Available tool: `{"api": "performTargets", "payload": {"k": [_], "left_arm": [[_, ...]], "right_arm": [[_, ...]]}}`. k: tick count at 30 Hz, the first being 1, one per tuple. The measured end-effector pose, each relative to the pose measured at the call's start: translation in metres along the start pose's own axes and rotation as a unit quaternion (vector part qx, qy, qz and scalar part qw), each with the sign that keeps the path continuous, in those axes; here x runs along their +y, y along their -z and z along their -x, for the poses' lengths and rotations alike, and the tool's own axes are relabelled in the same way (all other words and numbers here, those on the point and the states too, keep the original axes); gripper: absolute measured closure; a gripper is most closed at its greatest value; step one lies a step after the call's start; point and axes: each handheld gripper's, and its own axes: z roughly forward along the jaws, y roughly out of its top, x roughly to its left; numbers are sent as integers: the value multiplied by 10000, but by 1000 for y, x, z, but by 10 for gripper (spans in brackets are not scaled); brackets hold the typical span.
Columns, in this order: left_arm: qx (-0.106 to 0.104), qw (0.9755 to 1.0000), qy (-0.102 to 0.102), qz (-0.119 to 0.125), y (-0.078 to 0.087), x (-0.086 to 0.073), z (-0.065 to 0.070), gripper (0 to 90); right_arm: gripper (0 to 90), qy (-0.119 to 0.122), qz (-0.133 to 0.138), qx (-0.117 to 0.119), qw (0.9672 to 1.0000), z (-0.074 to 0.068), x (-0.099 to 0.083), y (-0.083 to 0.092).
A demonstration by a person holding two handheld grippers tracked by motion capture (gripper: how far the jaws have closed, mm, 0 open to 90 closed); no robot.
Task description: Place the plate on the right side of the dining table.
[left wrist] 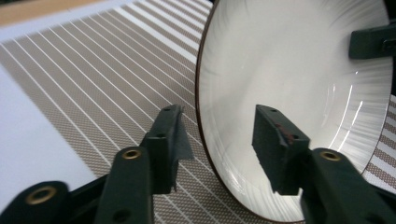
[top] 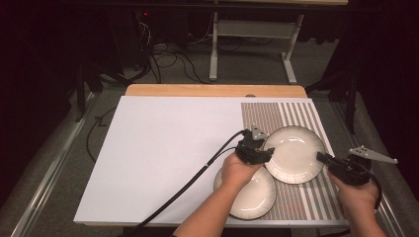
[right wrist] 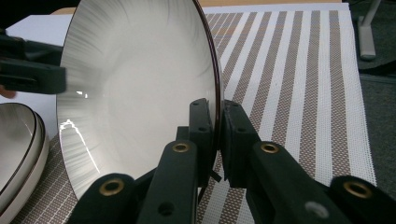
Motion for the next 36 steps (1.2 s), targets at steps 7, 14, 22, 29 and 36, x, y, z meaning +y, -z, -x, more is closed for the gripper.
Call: {"api": "performTargets", "payload": {"k": [7,14,22,29,36], "left_arm": [[105,9994,34,329,35,-5,-13,339],[170,9984,62,538,61,-11,-26,161],[215,9965,121,800,95,-23,-39,84],[445,9945,84,941,135,-44,-54,0],[580,9927,141,1047,167,-65,-67,0]], "right_arm": [[858,67,-55,-49,10000,-1,3,-3],[858,111,-102,-103,9998,-3,6,-5],[858,97,-133,-143,9998,-4,8,-5],[855,64,-191,-154,9997,-2,9,-8],[851,34,-257,-195,9995,-2,10,-11]]}}
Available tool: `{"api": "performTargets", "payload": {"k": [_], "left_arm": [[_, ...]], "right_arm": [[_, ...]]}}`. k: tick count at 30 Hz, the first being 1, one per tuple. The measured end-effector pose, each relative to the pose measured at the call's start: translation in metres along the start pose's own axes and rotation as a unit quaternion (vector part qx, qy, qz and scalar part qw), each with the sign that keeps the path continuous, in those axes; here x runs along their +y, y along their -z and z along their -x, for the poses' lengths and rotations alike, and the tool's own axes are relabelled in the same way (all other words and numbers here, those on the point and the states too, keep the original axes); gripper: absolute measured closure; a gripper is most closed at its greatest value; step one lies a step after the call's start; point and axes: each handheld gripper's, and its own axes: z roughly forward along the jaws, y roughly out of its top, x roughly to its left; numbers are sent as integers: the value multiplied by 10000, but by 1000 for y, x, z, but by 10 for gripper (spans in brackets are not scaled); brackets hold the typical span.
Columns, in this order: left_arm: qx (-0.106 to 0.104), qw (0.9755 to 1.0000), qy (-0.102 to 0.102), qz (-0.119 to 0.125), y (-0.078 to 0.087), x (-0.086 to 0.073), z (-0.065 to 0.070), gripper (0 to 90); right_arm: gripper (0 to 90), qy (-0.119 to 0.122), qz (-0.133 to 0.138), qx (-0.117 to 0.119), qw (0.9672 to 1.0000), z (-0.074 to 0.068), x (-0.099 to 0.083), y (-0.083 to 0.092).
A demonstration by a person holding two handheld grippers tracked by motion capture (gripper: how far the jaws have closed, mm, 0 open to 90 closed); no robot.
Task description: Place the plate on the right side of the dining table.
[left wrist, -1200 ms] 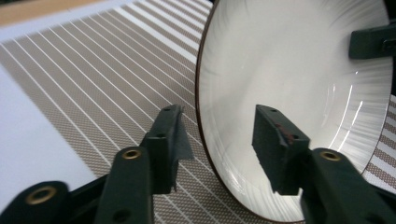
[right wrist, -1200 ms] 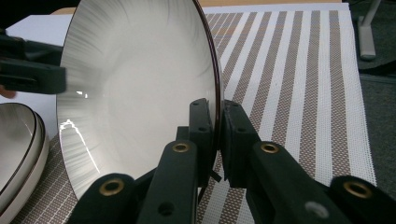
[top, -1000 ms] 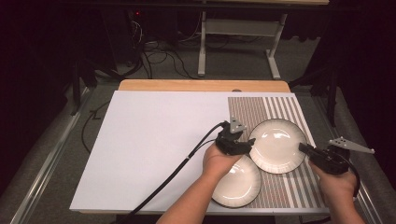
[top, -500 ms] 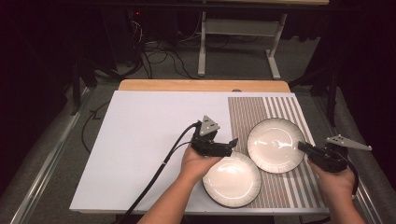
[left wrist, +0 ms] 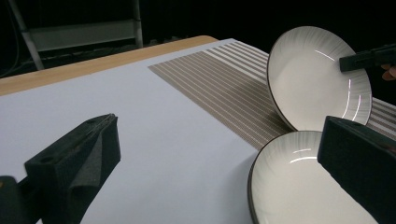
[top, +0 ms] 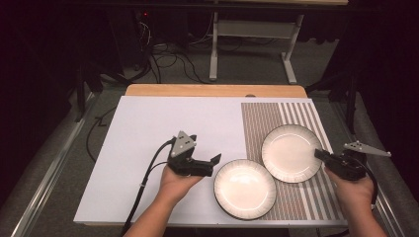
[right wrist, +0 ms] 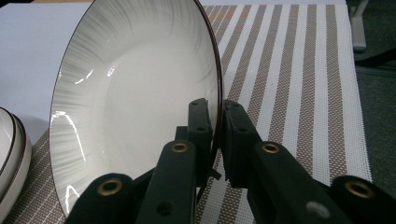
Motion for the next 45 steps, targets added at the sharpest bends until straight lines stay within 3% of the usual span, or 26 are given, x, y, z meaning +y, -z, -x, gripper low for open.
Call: {"api": "performTargets", "payload": {"k": [1,4,7,11,14,17,24,26,34,37,45], "left_arm": [[72,10000,8,66,14,-5,-7,0],[125,9999,33,82,28,-10,-15,0],[335,9993,109,154,56,-21,-31,0],[575,9982,66,125,75,-33,-41,0],[710,9974,38,107,89,-46,-48,0],[721,9972,88,198,97,-50,-53,0],[723,9968,78,334,103,-54,-53,0],[745,9963,-60,433,105,-56,-53,0],[789,9952,184,554,109,-60,-59,0],[805,9950,184,568,110,-60,-60,0],[767,9951,215,585,109,-60,-62,0]], "right_arm": [[850,-12,-30,-23,10000,0,0,-1],[849,-20,-39,-27,10000,0,0,-2],[843,-55,-107,-63,9999,2,0,-4],[838,-53,-145,-105,9998,3,1,-7],[838,-236,-207,-117,9994,5,1,-12],[838,-258,-231,-145,9993,5,3,-14],[825,-310,-314,-226,9988,7,2,-17],[822,-326,-342,-229,9986,8,1,-18],[825,-496,-368,-283,9977,11,1,-25],[825,-353,-477,-495,9970,13,0,-27],[834,-548,-518,-619,9952,19,-6,-34]]}}
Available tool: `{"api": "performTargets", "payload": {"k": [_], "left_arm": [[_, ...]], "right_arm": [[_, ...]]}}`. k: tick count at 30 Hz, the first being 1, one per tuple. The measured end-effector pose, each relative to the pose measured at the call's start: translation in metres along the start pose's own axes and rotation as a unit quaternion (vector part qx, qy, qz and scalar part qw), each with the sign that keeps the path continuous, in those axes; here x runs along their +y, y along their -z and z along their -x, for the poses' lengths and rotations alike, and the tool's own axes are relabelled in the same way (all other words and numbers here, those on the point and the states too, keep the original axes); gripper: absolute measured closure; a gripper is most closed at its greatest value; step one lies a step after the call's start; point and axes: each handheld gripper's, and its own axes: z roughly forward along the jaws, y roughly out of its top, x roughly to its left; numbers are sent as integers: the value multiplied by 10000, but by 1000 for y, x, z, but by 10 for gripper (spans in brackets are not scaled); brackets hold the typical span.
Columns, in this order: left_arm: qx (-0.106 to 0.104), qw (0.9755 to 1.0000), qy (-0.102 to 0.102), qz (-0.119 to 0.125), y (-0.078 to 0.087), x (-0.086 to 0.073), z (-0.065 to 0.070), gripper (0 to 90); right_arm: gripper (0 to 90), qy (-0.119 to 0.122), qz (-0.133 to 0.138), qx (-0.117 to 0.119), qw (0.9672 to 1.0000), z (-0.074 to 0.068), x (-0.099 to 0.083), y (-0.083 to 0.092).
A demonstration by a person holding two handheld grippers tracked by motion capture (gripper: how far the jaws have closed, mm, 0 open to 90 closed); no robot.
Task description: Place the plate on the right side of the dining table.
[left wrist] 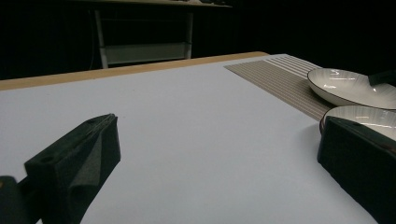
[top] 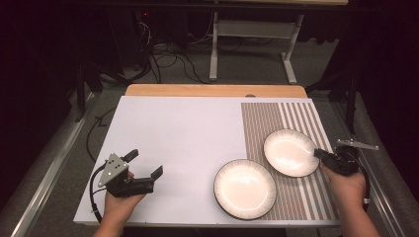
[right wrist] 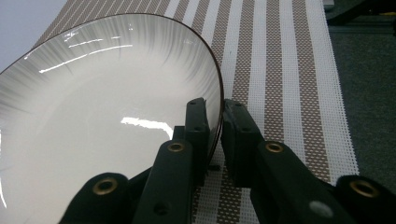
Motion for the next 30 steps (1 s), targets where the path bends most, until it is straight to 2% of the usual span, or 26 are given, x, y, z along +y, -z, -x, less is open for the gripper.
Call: {"api": "performTargets", "payload": {"k": [11,12,14,18,20,22,23,24,26,27,30], "left_arm": [[-34,10000,-29,-88,-2,-1,1,0],[-33,9999,-37,-93,-2,-1,1,0],[-35,9999,-78,-116,-2,-1,0,0],[-31,9999,-71,-143,-3,-2,0,0],[-40,9999,-70,-150,-3,-2,0,0],[-43,9998,-71,-159,-4,-2,0,0],[-46,9998,-73,-162,-4,-2,0,0],[-47,9998,-78,-160,-4,-2,0,0],[-47,9998,-88,-156,-3,-1,1,0],[-46,9998,-95,-157,-3,-1,1,0],[-39,9998,-97,-163,-3,-2,1,0]], "right_arm": [[809,161,27,-100,9998,-2,0,-1],[770,275,33,-146,9995,-3,0,0],[749,284,91,-136,9995,-3,0,2],[630,374,369,-172,9985,-8,2,10],[553,399,482,-89,9980,-10,2,14],[525,372,515,-36,9980,-12,2,15],[496,401,580,48,9975,-14,1,18],[426,461,699,156,9964,-20,-1,22],[399,497,755,185,9957,-23,-1,23],[332,616,888,278,9937,-31,-1,28],[240,819,1013,412,9906,-46,-2,33]]}}
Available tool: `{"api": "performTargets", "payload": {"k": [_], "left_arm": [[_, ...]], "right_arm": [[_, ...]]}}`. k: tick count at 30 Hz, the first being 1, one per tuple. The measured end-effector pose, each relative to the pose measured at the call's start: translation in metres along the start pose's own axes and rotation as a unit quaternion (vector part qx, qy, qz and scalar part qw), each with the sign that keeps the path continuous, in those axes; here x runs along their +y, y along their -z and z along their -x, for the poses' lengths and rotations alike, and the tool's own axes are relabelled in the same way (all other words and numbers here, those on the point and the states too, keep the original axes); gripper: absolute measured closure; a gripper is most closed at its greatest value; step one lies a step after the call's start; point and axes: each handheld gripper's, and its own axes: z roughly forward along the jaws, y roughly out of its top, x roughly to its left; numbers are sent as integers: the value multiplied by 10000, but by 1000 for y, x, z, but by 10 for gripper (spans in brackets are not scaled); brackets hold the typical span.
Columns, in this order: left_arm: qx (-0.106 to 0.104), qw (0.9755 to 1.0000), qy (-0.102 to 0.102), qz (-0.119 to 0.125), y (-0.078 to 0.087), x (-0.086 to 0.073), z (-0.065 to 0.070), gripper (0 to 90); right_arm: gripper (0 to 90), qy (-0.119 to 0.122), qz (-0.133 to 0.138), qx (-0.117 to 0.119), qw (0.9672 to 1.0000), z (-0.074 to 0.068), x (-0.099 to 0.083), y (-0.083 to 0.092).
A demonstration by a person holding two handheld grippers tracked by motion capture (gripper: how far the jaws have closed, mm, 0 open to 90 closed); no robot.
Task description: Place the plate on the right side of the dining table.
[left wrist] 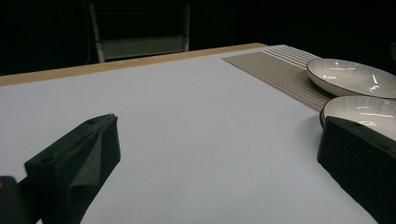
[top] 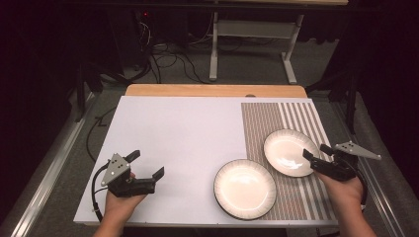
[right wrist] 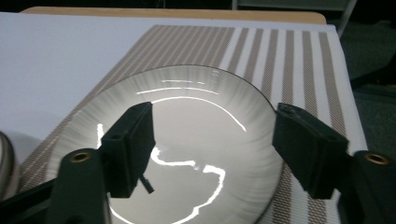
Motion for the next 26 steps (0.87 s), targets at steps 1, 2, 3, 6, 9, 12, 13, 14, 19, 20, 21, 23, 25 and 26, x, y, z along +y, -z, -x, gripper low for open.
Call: {"api": "performTargets", "payload": {"k": [1,2,3,6,9,12,13,14,19,20,21,23,25,26], "left_arm": [[-2,10000,-16,-3,0,0,1,0],[-2,10000,-16,-3,0,0,1,0],[-3,10000,-22,2,0,0,1,0],[-13,10000,-35,-1,1,1,1,0],[-11,10000,-51,26,2,1,2,0],[-13,9999,-86,60,4,2,3,0],[-13,9999,-86,60,4,2,3,0],[-15,9999,-129,53,5,2,5,0],[-27,9998,-160,92,6,3,7,0],[-28,9998,-158,95,6,3,7,0],[-26,9998,-155,89,6,3,7,0],[-19,9998,-176,89,6,4,7,0],[-28,9998,-187,86,5,4,9,0],[-28,9998,-187,86,5,4,9,0]], "right_arm": [[214,85,33,60,9999,-6,1,1],[185,152,66,150,9998,-14,3,2],[185,152,66,150,9998,-14,3,2],[144,358,176,418,9983,-34,7,4],[79,513,335,690,9957,-57,11,9],[6,775,525,992,9907,-86,15,13],[6,831,572,1009,9898,-94,16,15],[6,904,638,1078,9880,-102,15,16],[5,935,812,1235,9846,-110,7,23],[5,947,802,1199,9850,-109,6,24],[5,931,794,1157,9857,-108,5,23],[5,863,736,1155,9868,-105,3,24],[5,867,779,1167,9863,-104,3,24],[6,874,781,1171,9862,-103,3,24]]}}
